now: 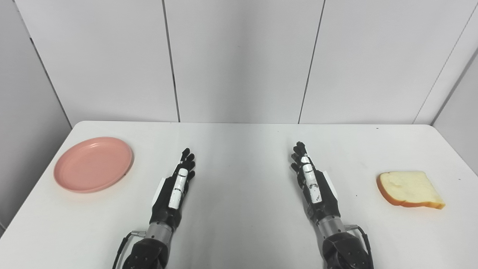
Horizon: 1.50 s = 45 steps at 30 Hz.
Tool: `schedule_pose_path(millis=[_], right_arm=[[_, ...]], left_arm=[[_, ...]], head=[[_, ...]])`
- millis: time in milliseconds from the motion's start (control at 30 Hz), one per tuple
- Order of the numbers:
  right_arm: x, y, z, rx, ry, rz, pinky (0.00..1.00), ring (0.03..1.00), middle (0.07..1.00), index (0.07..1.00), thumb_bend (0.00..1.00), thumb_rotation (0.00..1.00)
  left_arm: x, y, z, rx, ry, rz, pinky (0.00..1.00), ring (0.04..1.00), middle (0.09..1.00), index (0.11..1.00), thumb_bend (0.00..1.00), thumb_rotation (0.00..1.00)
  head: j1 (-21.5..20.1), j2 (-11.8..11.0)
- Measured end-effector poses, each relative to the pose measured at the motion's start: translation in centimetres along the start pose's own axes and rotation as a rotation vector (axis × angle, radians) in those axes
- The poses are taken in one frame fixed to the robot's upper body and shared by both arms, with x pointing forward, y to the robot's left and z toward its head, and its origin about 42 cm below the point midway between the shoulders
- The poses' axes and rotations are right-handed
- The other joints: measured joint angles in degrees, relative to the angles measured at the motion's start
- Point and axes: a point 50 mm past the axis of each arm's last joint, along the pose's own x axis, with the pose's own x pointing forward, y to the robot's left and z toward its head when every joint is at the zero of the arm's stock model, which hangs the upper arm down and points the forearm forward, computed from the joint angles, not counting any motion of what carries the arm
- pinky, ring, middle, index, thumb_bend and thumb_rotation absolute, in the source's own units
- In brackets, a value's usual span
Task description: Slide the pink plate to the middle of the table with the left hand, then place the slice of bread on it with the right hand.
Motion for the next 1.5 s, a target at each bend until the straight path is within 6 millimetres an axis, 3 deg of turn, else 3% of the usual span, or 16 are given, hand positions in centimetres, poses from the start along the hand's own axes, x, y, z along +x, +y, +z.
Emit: schedule_pose_path(millis=[433,633,767,900,1233,1500], right_arm=[[0.0,0.0,0.0,0.006,-0.001,-0.002,1.00,1.000,1.000,1.000,0.16,1.00],[-0.1,-0.5,0.1,0.046,-0.006,-0.009,1.00,1.000,1.000,1.000,0.15,1.00],[-0.2,-1.0,0.1,0.065,-0.002,-0.006,1.00,1.000,1.000,1.000,0.16,1.00],[-0.3,-1.5,0.1,0.069,0.002,0.002,1.00,1.000,1.000,1.000,0.16,1.00],[0.1,-2.3,0.1,0.087,0.005,0.004,1.00,1.000,1.000,1.000,0.10,1.00],[0.1,-2.3,0.0,0.072,0.011,0.010,1.00,1.000,1.000,1.000,0.13,1.00]], left_arm=[[0.0,0.0,0.0,-0.002,0.000,0.006,0.98,0.994,1.000,0.992,0.63,1.00],[0.1,-0.4,0.0,0.009,0.001,0.007,0.99,0.996,0.998,0.995,0.61,1.00],[0.4,-0.8,-0.1,0.022,0.010,-0.007,1.00,1.000,1.000,1.000,0.64,1.00],[1.1,-1.4,-0.3,0.043,0.018,-0.028,1.00,1.000,1.000,1.000,0.66,1.00],[2.2,-2.0,-0.3,0.056,0.013,-0.061,1.00,1.000,1.000,1.000,0.70,1.00],[2.4,-2.0,-0.4,0.037,0.020,-0.062,1.00,1.000,1.000,1.000,0.68,1.00]], head=[[1.5,-0.5],[8.7,-1.4],[15.2,-3.2],[18.9,-4.2],[19.6,-4.4],[18.8,-4.6]])
